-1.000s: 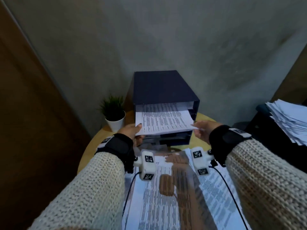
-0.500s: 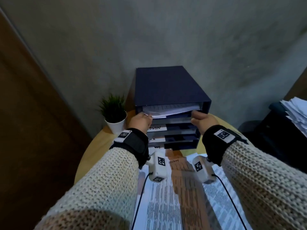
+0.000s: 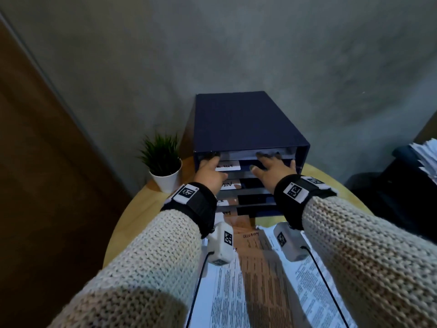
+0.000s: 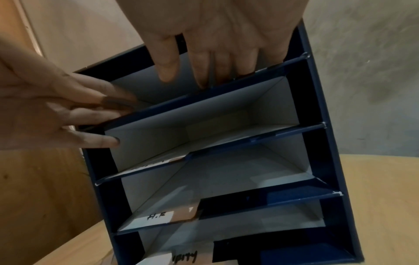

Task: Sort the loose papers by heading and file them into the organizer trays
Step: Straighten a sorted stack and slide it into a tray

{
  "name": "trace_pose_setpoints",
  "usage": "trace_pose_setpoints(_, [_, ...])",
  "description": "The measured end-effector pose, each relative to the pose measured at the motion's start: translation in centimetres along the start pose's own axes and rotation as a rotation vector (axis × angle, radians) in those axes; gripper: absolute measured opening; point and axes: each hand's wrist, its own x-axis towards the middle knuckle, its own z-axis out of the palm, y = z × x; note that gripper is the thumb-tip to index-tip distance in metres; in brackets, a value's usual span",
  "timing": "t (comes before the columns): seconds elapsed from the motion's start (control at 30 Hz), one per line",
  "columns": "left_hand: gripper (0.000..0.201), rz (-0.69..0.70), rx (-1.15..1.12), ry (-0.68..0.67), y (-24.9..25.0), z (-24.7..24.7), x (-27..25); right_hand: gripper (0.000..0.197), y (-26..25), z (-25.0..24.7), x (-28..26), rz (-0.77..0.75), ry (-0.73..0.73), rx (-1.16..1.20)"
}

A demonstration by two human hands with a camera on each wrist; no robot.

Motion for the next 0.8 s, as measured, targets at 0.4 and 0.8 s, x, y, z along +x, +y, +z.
trace_pose_setpoints(0.4, [0.046,0.079,-0.194,0.025,-1.6,-0.1,-5.4,0.056,0.9,0.2,-4.7,-0.052,-0.081,0.205])
trace_pose_setpoints(0.8, [0.035,-0.412,0.117,-0.1,-8.3,-0.4,-15.4,0.056,6.0,5.4,-15.9,0.32,-0.312,0.458])
